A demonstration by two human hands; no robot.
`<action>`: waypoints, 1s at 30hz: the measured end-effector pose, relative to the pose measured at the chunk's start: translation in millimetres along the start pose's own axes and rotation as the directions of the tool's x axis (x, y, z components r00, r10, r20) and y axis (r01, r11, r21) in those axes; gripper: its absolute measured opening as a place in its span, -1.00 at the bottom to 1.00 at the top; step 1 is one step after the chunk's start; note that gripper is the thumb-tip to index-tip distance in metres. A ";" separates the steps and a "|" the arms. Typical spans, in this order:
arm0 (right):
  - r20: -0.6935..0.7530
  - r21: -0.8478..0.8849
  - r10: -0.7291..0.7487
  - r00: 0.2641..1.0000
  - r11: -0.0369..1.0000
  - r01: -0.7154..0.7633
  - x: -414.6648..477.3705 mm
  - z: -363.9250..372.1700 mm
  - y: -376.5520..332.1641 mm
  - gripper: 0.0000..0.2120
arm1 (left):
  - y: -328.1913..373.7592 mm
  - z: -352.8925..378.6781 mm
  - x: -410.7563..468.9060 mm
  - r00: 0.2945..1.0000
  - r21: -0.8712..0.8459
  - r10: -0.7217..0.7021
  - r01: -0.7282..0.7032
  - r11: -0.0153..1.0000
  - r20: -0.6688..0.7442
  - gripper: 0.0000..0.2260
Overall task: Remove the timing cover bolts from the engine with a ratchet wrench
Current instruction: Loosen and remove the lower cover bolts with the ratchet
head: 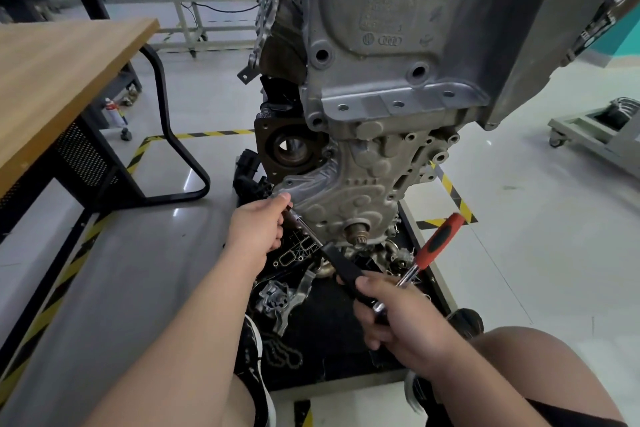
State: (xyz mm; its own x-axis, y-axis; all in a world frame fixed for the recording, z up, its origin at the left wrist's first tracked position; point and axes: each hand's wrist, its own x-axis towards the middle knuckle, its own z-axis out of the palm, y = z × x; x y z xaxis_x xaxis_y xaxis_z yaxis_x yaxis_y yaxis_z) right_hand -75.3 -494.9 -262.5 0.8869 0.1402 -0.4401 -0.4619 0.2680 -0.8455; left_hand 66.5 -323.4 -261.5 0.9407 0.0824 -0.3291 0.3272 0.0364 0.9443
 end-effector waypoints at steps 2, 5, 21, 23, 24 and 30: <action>-0.023 -0.045 -0.041 0.999 0.998 0.040 3.3 13.1 8.1 -0.82 | -1.4 6.6 5.4 0.977 0.226 0.184 -0.157 0.961 -0.106 -0.67; -0.010 -0.105 -0.111 0.994 0.988 0.110 4.7 28.3 15.8 -0.82 | -1.3 10.6 8.6 0.894 0.535 0.440 -0.332 0.777 -0.085 -0.51; -0.108 -0.063 -0.163 0.981 0.986 0.157 20.4 66.0 27.8 -0.80 | 2.8 9.4 13.0 0.852 0.668 0.523 -0.398 0.629 0.015 -0.71; -0.111 -0.068 -0.160 0.981 0.986 0.154 22.6 68.9 28.5 -0.81 | -0.1 4.3 12.7 0.859 0.632 0.512 -0.411 0.657 0.025 -0.80; -0.114 -0.067 -0.158 0.981 0.986 0.151 23.3 70.4 29.0 -0.82 | -1.7 1.2 12.3 0.874 0.607 0.485 -0.403 0.685 0.033 -0.82; -0.167 0.100 -0.138 0.976 0.983 0.156 21.6 82.0 28.6 -0.81 | -15.4 -24.5 -3.1 0.978 0.378 0.102 -0.166 0.911 0.183 -0.72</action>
State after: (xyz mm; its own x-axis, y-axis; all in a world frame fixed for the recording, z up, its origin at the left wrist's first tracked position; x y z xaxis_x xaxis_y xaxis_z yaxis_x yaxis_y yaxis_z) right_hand -69.5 -406.0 -271.4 0.9297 -0.0592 -0.3634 -0.3155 0.3807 -0.8692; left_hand 56.3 -299.8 -275.2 0.9697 -0.0981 -0.2238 0.1756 -0.3570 0.9174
